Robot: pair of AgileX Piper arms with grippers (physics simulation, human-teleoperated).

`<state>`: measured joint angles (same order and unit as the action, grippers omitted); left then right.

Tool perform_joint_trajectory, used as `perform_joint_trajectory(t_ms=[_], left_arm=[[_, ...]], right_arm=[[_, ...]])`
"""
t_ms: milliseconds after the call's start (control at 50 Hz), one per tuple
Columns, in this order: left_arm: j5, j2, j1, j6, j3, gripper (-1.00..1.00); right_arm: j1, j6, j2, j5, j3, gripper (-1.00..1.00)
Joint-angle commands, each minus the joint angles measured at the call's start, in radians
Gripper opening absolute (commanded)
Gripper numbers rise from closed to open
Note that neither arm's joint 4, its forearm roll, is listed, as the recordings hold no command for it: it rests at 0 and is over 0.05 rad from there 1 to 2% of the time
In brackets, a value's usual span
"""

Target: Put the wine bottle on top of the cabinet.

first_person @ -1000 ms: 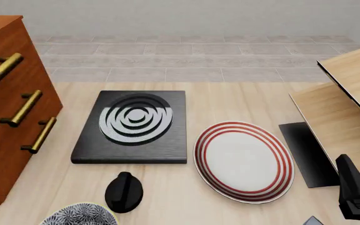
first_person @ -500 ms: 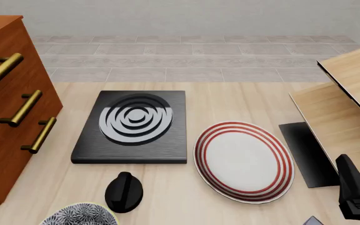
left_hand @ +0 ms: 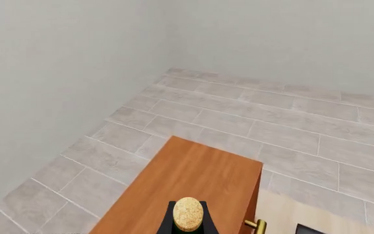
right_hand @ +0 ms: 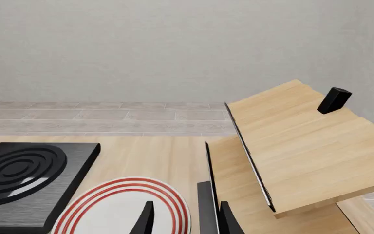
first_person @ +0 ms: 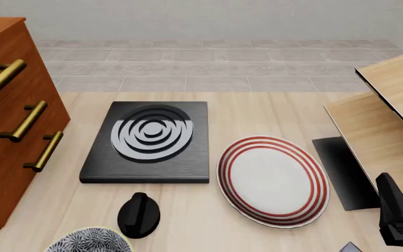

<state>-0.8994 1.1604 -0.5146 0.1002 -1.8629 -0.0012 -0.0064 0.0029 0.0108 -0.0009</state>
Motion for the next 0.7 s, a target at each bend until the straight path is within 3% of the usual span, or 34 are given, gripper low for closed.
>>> perform_joint_trajectory(t_ms=[20,220,480,700], left_arm=[[0.069,0.027,-0.033,0.0,0.046,-1.0],[0.145,-0.036,-0.032,-0.005,0.189,-1.0],[0.131,-0.082,-0.022,-0.021,0.217,-1.0],[0.142,-0.14,-0.029,0.003,0.354,-1.0]], right_arm=[[0.0,0.0,0.0,0.0,0.0,1.0],[0.0,0.0,0.0,0.0,0.0,1.0],[0.0,0.0,0.0,0.0,0.0,1.0],[0.0,0.0,0.0,0.0,0.0,1.0]])
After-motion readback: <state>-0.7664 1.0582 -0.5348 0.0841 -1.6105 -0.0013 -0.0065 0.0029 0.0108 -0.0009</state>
